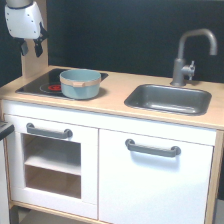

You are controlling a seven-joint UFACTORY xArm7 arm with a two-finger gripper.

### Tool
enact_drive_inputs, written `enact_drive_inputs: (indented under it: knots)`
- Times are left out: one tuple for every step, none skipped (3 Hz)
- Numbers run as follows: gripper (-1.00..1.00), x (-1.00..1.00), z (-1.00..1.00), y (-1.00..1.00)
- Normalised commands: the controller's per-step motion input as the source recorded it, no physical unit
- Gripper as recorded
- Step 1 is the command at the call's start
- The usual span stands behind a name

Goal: Place the pot in the sink

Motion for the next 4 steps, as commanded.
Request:
enact_drive_inputs:
  knots:
    - [1.0, 1.0, -1.0, -0.87]
    - [0.48, 0.99, -1.0, -0.36]
    - [1.0, 0.34, -1.0, -0.04]
    - [1.0, 0.64, -1.0, -0.15]
